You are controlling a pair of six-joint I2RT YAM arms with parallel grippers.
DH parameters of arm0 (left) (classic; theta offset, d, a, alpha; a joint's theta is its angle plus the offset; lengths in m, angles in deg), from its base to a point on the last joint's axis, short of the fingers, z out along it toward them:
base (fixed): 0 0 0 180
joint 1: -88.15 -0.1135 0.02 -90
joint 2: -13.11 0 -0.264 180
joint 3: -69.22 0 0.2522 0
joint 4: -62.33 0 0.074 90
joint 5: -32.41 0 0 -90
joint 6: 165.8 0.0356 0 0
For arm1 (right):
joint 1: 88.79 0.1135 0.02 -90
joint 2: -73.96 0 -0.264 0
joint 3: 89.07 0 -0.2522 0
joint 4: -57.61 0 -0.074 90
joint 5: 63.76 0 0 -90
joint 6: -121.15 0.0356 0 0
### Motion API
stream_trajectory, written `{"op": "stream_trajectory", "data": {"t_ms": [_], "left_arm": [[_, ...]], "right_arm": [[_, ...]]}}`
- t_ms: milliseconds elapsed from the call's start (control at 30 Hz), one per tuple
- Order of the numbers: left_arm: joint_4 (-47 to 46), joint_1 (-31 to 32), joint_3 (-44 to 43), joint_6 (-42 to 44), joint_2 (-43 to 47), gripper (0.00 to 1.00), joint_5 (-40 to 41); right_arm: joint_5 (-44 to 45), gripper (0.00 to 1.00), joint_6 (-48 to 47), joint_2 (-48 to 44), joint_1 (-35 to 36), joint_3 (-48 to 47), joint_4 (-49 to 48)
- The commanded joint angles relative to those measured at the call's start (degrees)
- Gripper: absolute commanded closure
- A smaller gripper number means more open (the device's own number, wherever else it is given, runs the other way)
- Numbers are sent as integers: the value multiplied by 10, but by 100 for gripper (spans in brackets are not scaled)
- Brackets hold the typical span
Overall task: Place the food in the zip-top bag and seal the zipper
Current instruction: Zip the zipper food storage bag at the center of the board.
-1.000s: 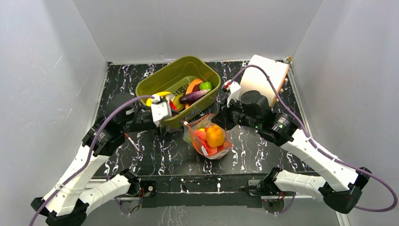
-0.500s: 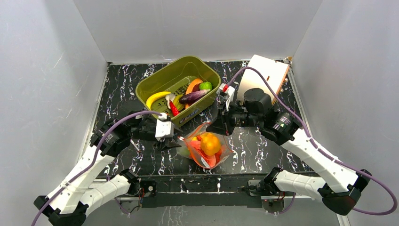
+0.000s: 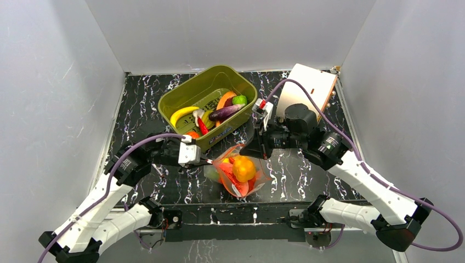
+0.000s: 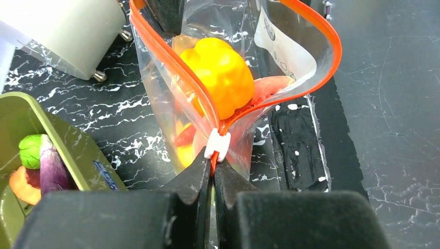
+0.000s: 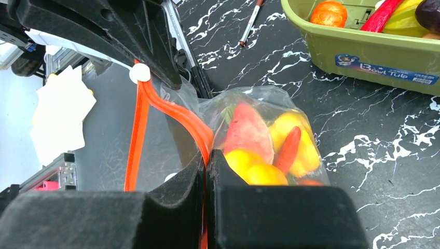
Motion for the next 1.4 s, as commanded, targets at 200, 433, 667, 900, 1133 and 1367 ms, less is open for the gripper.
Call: {"op": "stream_trajectory", "data": {"t_ms": [200,433,667,900,1133,1367], "left_arm": [[-84,2,20,-25,6,100,-18],[-173,2,48,-111,-12,100,-11],[-205,2,30,-193,-58,100,11],[-214,2,-4,-280,-100,100,31],[-206,2,-18,-293,-115,100,15],[-206,2,-18,-293,-118,100,19]], "right_arm": [[51,85,11,-17,-1,12,-43],[106,60,13,-47,-2,28,-60],[85,57,46,-31,-1,27,-110],[58,64,27,13,3,-18,-156],[-9,85,-17,46,10,-27,-192],[-10,82,-42,50,19,-6,-212]]}}
